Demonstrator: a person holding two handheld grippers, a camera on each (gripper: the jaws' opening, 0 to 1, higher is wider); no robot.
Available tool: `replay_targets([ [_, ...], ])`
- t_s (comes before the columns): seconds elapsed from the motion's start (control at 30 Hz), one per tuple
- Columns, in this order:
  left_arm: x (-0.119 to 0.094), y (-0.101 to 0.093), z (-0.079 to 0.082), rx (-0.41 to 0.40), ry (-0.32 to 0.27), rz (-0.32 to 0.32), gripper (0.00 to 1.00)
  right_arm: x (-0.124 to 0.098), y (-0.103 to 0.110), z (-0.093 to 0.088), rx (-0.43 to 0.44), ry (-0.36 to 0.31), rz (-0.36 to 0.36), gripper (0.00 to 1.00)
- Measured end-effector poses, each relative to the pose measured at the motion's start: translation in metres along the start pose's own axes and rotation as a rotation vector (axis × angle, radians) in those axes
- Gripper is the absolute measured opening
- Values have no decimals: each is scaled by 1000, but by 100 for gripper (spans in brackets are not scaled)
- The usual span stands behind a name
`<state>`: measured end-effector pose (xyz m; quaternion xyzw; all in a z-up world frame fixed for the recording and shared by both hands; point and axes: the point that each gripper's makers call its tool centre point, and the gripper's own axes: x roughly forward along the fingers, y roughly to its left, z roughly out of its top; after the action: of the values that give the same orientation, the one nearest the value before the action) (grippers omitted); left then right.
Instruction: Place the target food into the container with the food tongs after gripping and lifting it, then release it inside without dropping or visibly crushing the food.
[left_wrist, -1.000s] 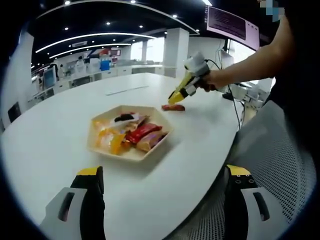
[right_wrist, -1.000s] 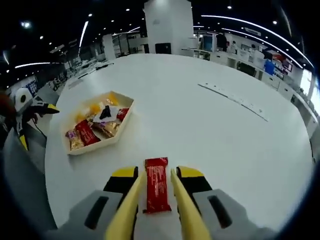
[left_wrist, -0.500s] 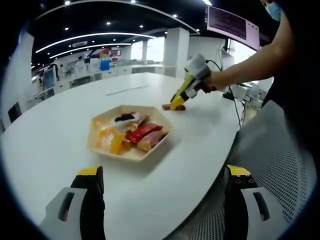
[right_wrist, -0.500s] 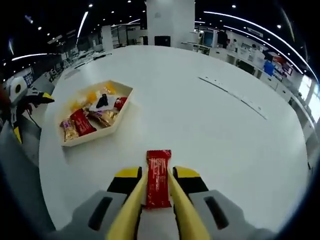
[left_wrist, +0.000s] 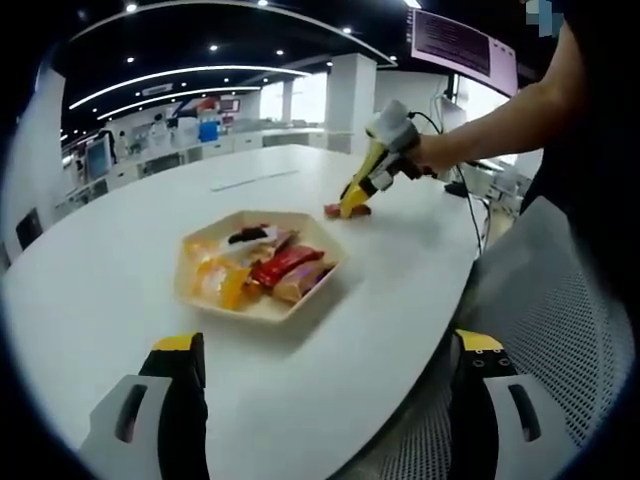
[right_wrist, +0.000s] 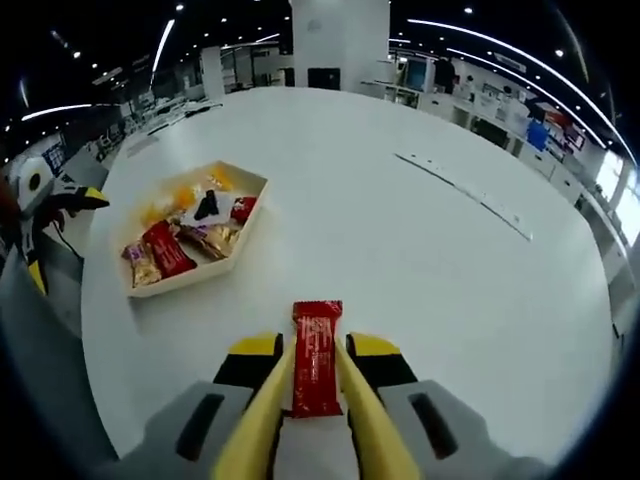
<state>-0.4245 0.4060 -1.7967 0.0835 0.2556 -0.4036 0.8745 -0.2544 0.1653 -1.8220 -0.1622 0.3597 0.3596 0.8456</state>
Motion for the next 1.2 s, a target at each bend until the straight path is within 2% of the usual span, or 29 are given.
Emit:
replay_targets([
  [0.2, 0, 0, 0, 0, 0, -1, 99, -9, -7, 14, 38, -8, -10, 24],
  [0.57, 0, -1, 0, -9, -6, -7, 99, -25, -13, 41, 24, -38, -28, 24],
  [1.2, -1, -2, 1, -6, -11, -7, 99, -17, 30, 109, -67, -98, 37, 24],
])
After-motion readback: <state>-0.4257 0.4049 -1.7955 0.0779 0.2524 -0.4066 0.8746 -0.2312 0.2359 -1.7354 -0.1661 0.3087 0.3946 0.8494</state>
